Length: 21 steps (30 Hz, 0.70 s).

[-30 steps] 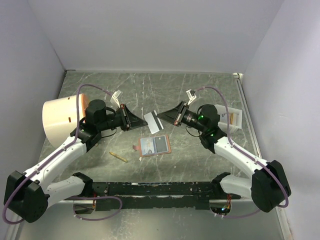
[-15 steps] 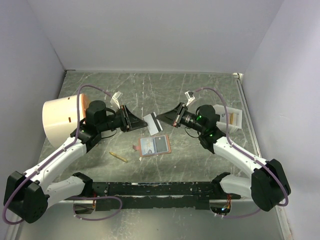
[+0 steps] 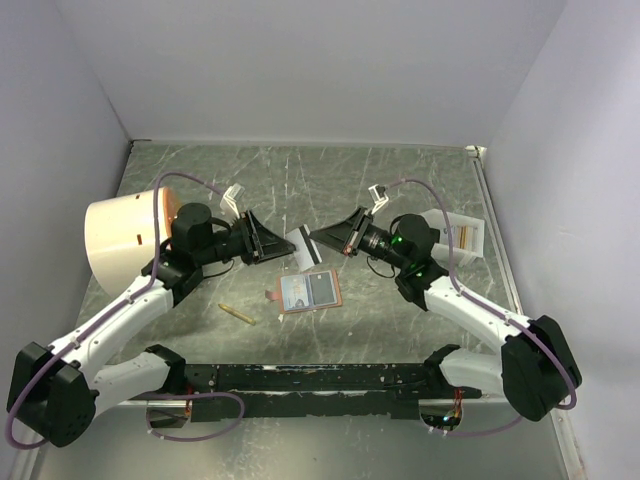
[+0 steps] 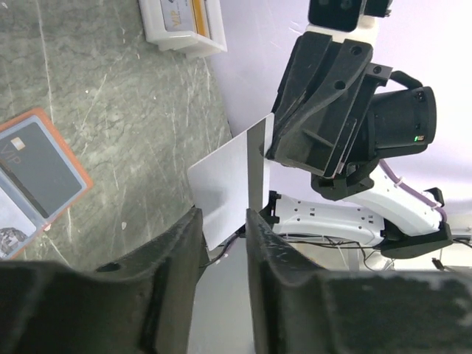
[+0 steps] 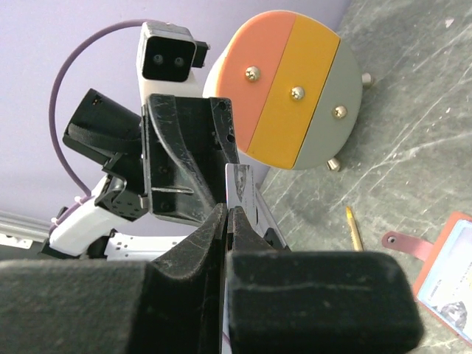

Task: Put the credit cards into the card holder
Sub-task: Pick up the credit card from the storage box.

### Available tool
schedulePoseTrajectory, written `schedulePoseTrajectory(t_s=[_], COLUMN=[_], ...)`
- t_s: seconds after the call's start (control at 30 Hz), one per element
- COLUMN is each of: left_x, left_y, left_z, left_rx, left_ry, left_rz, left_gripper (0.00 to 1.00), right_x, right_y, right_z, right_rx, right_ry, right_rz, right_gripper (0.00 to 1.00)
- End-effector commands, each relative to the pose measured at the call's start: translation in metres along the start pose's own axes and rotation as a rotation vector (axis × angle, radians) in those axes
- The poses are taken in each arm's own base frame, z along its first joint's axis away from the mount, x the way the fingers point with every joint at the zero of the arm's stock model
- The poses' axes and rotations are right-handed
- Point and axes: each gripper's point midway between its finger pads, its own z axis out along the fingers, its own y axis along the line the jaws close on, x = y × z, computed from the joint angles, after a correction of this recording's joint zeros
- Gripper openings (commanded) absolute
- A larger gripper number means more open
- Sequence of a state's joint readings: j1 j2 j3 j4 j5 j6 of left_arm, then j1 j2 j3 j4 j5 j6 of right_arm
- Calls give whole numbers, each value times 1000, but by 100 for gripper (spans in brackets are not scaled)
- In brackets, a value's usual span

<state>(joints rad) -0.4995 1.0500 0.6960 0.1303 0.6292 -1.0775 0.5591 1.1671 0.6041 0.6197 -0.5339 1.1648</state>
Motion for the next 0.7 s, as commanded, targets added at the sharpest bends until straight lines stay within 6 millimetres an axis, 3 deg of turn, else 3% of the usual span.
schedulePoseTrajectory(t_s=[0.0, 0.17, 0.4, 0.5, 0.67], left_x=[-12, -12, -8, -5, -5], left_y=[-20, -13, -8, -12, -21], left_z=[-4, -7, -7, -7, -9], left_rx=[57, 12, 5, 36, 91], left_ry=[-61, -76, -65, -59, -64], left_rz=[66, 51, 20, 12, 15], left_gripper=[46, 64, 71, 66, 38], right_x=[13, 2, -2, 0, 6], right_y=[3, 11, 12, 10, -1], right_z=[-1, -2, -1, 0, 2], right_rx=[-12, -16, -25, -27, -2], right_ry=[31, -21, -48, -45, -37], right_rz=[47, 57, 82, 97, 114], right_gripper=[0, 0, 0, 0, 0])
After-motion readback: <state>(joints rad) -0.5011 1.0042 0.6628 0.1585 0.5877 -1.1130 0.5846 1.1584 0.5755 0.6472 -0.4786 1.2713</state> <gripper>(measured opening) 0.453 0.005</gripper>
